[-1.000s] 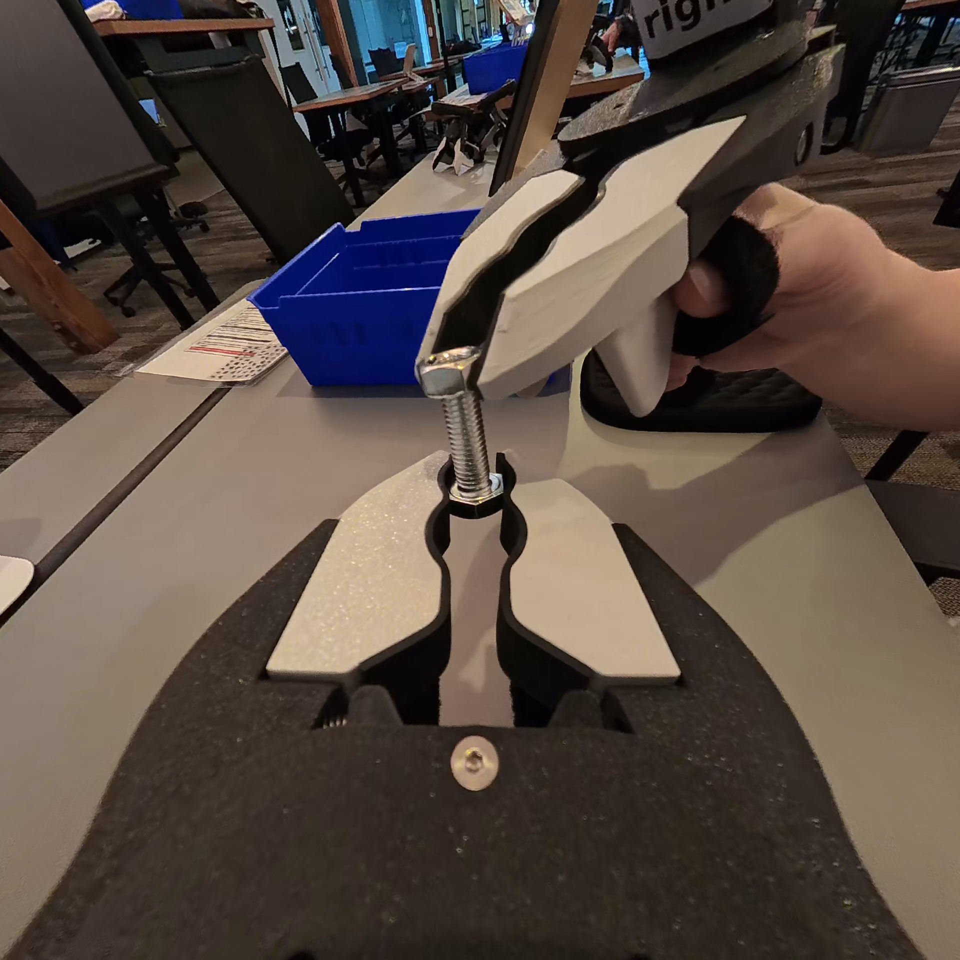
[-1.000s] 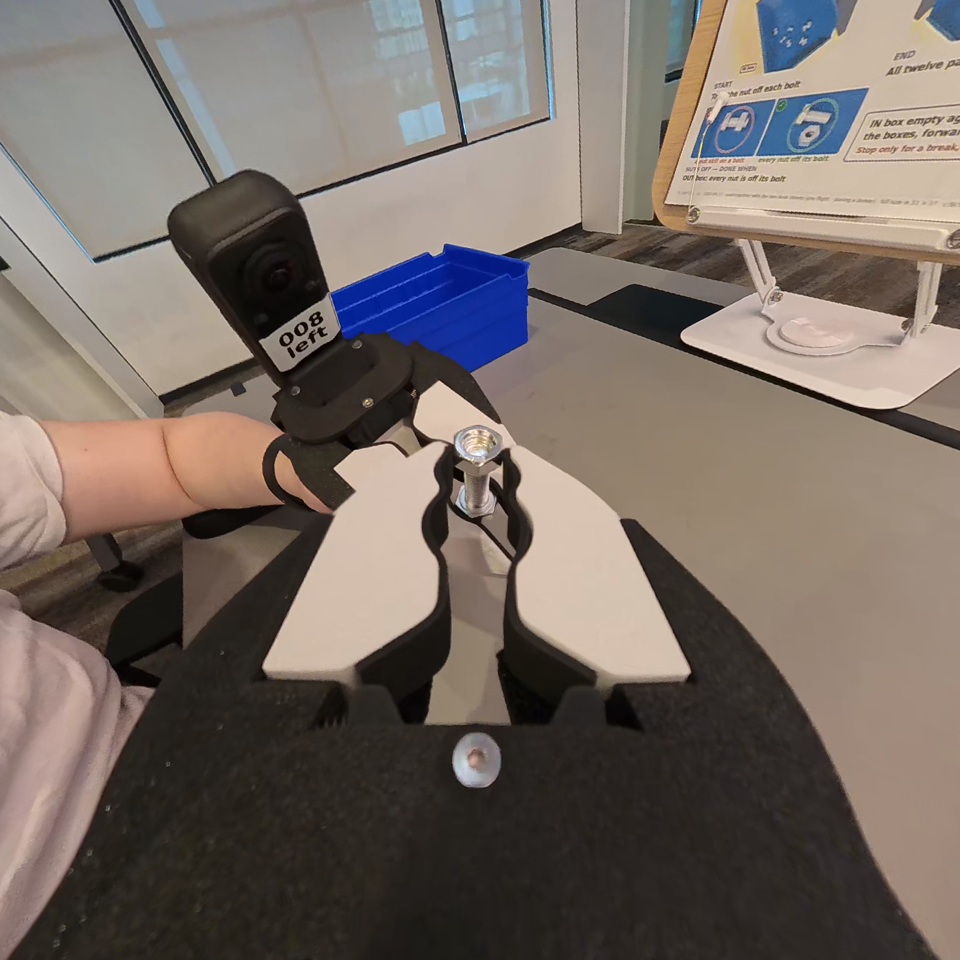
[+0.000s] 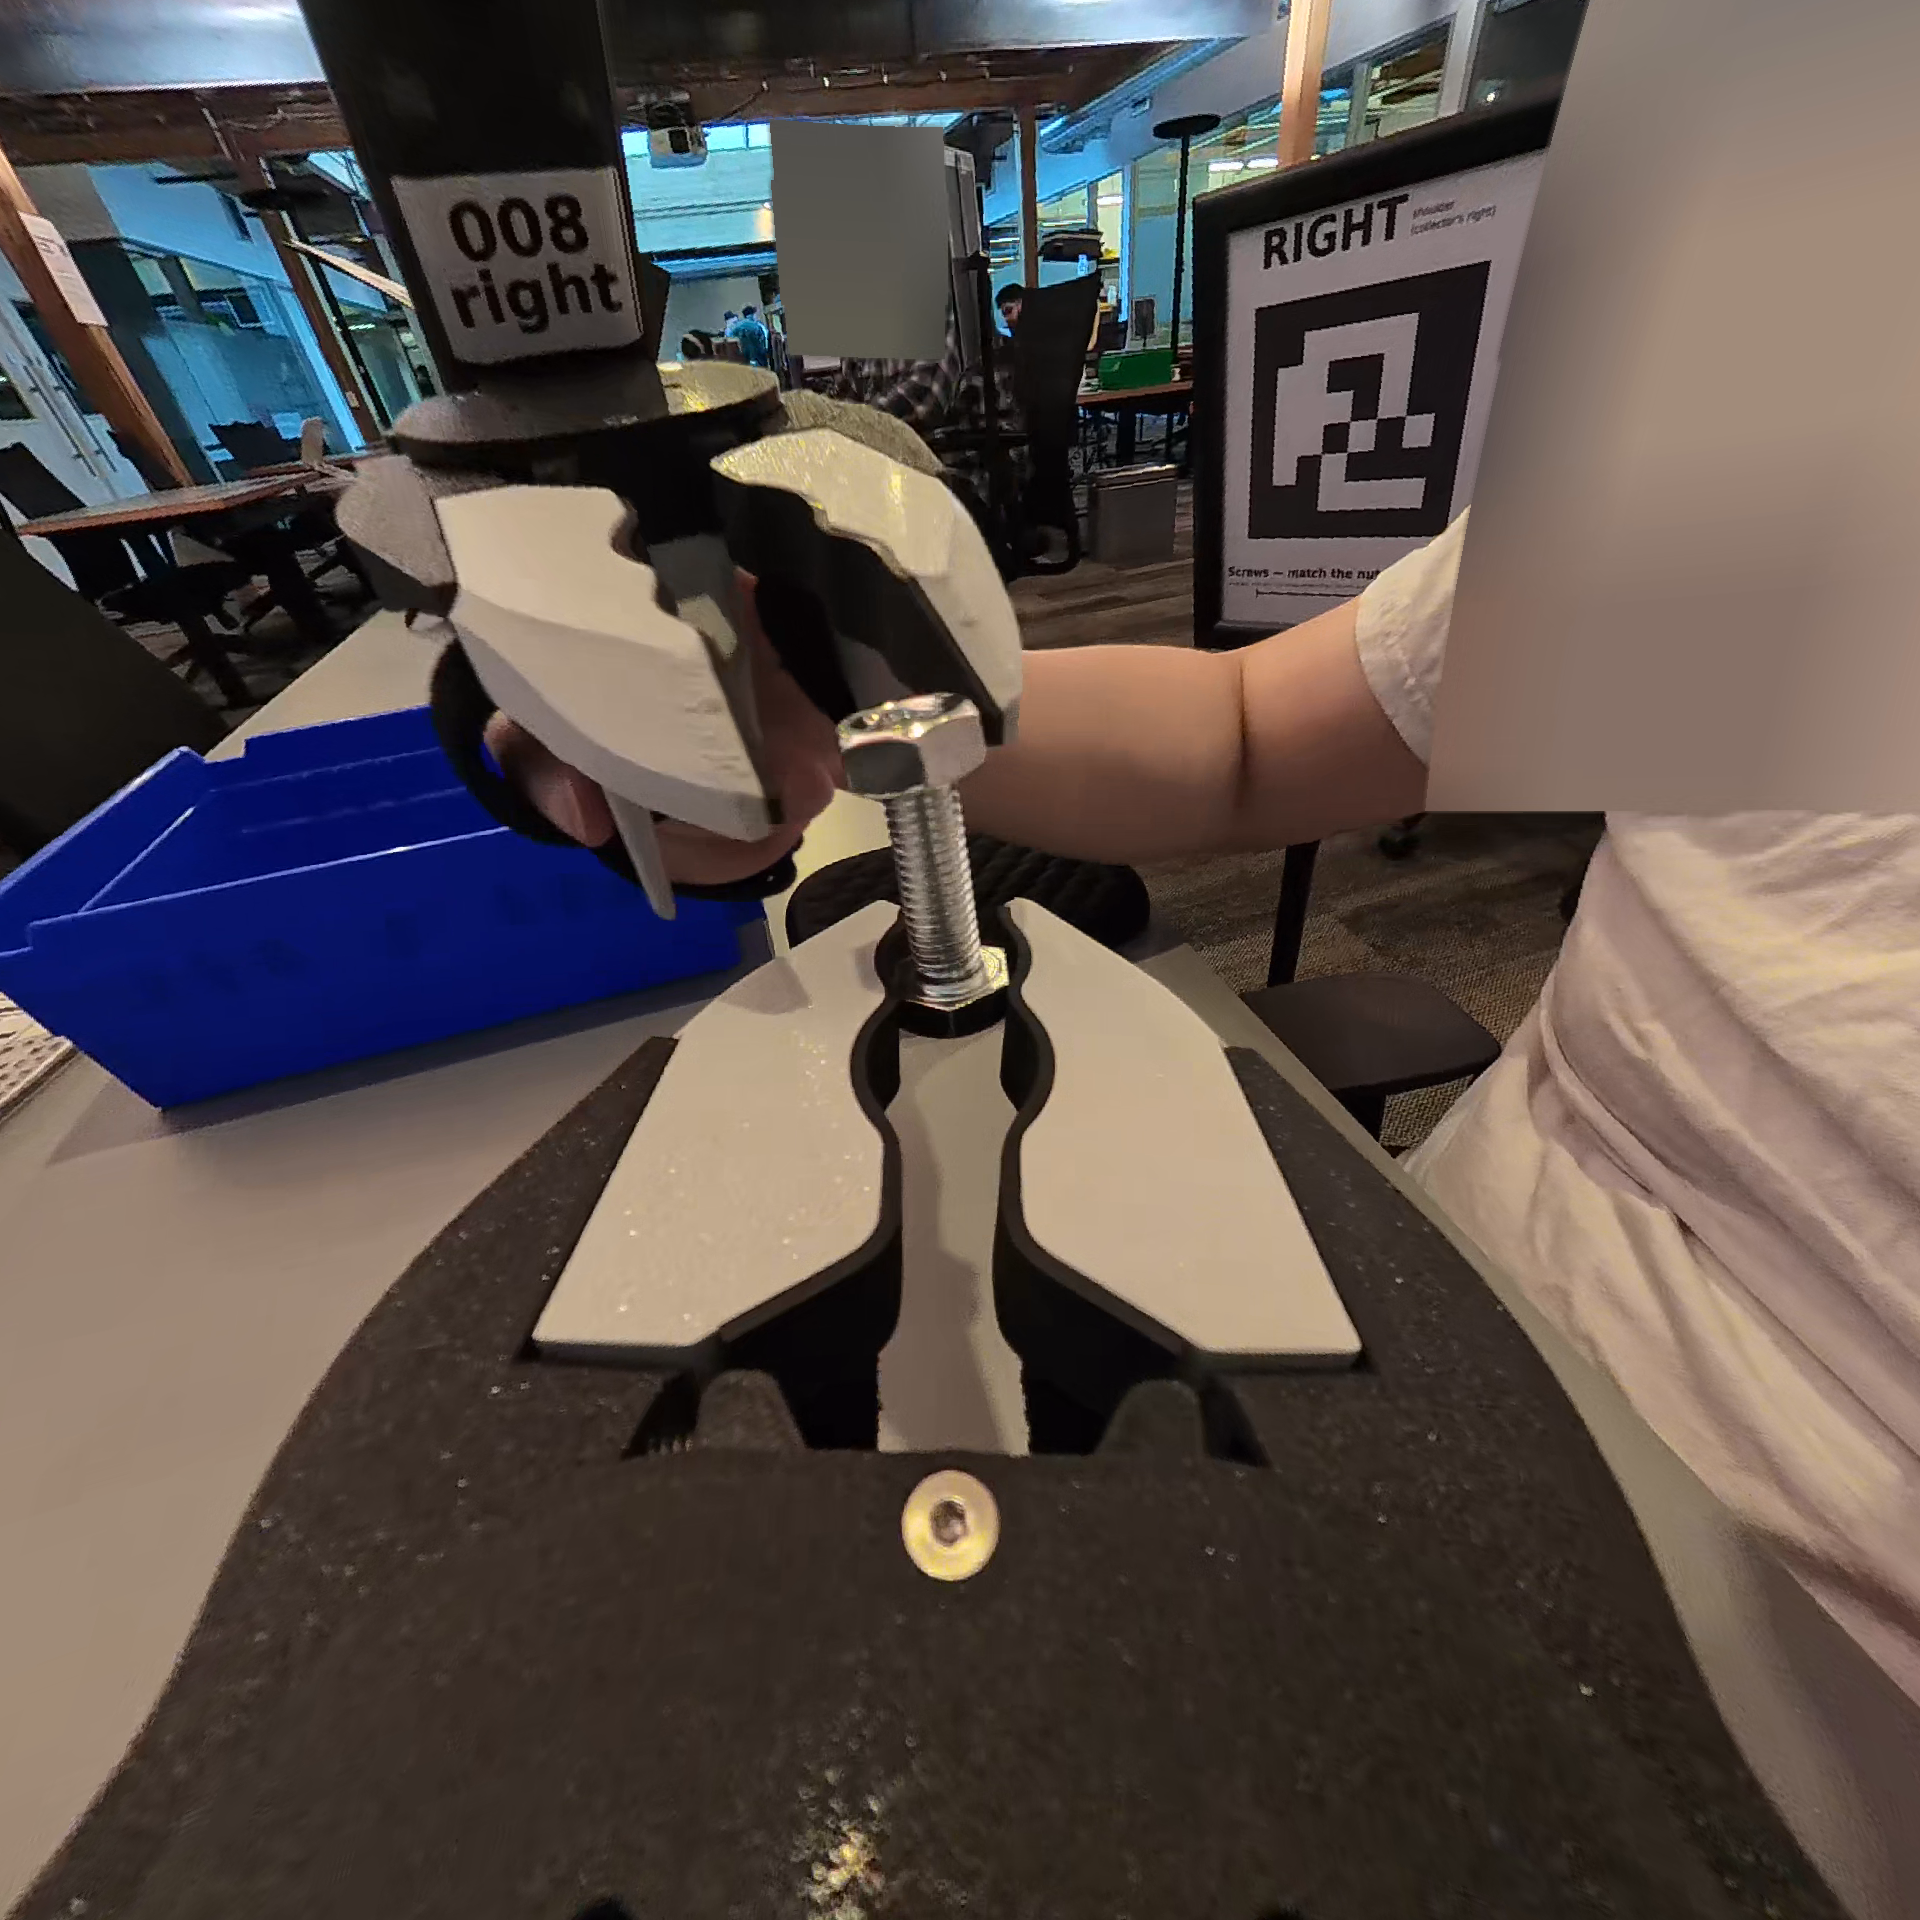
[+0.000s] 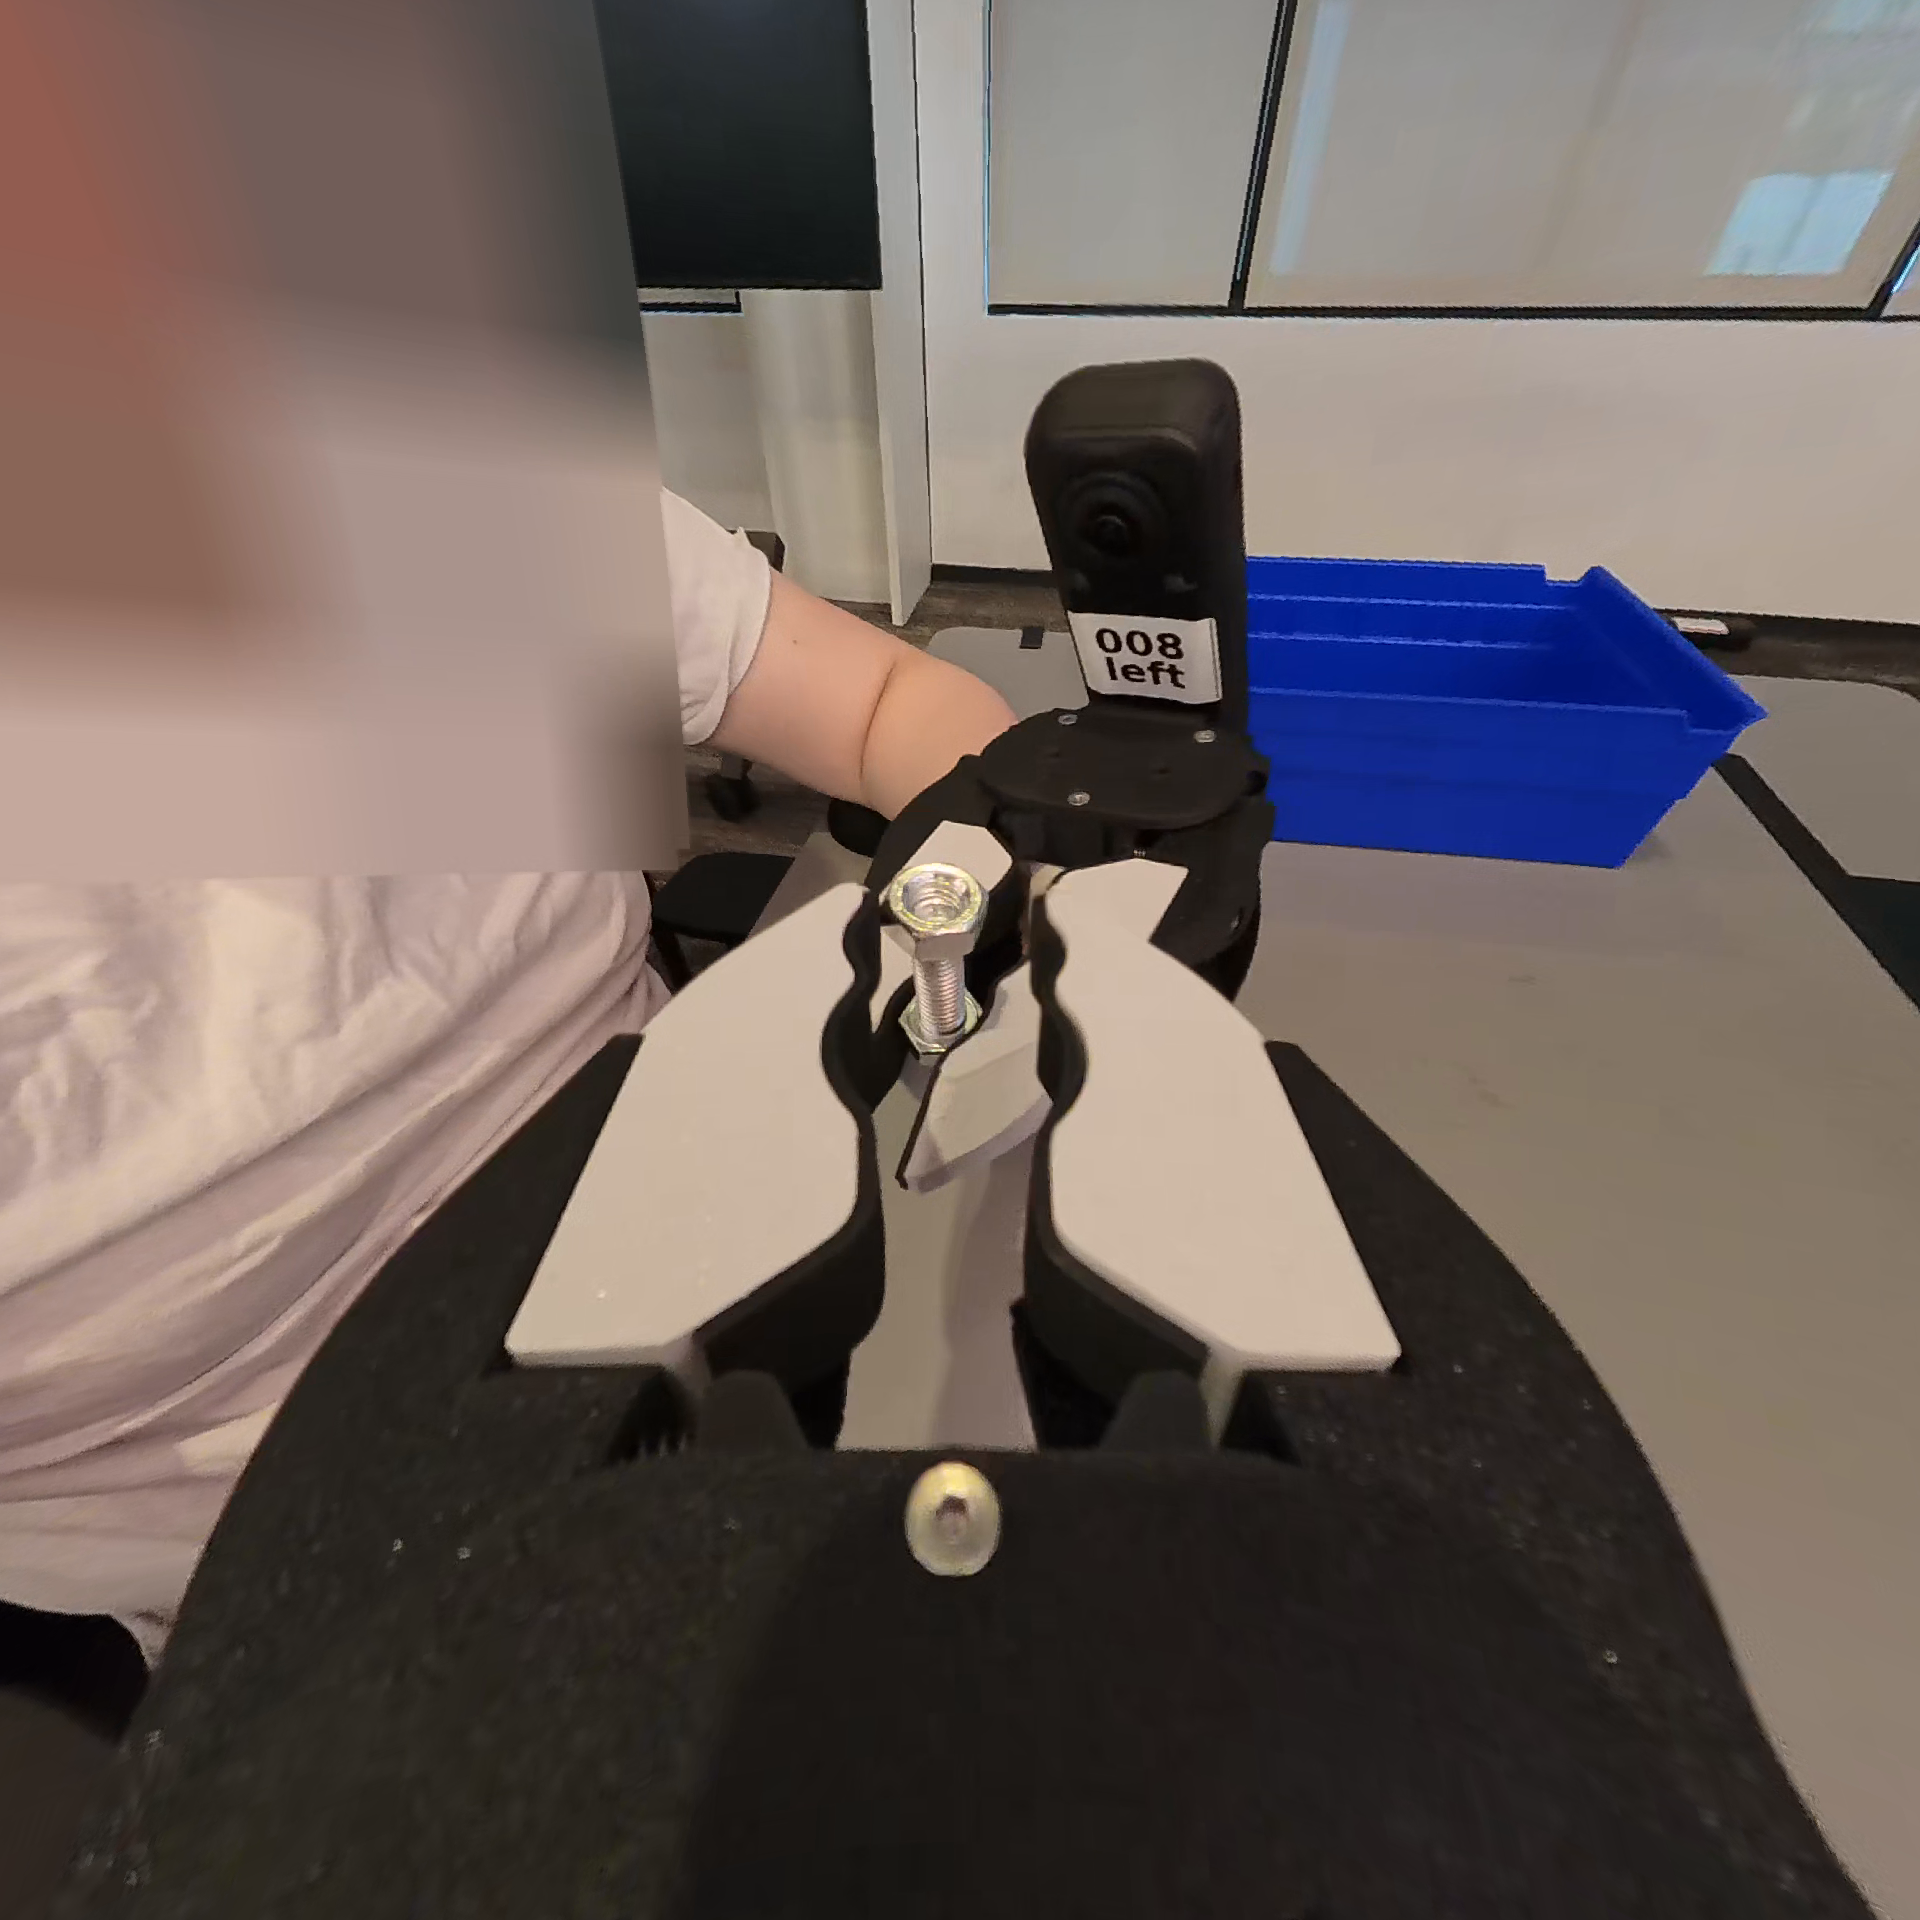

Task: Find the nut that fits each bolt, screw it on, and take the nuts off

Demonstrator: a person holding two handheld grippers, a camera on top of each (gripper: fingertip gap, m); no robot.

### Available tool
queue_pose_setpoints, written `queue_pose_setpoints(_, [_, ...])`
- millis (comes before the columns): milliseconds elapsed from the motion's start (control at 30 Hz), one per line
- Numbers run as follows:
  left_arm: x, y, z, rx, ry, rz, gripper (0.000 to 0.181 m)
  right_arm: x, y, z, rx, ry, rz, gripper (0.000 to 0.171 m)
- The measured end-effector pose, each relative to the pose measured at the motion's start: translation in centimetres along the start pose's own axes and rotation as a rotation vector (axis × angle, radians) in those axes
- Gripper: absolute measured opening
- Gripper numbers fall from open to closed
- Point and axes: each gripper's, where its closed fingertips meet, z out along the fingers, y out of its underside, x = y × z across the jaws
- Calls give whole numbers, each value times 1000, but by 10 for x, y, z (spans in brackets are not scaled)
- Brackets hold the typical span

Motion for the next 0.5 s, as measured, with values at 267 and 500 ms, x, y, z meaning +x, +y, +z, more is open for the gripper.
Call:
queue_pose_setpoints(267, [-3, 0, -1, -1, -17, -2, 14, -3, -4, -1, 24, 15, 7, 24])
queue_pose_setpoints(500, [-5, 1, -1, -4, -37, -1, 14, 0, -3, -1, 15, 71, 4, 18])
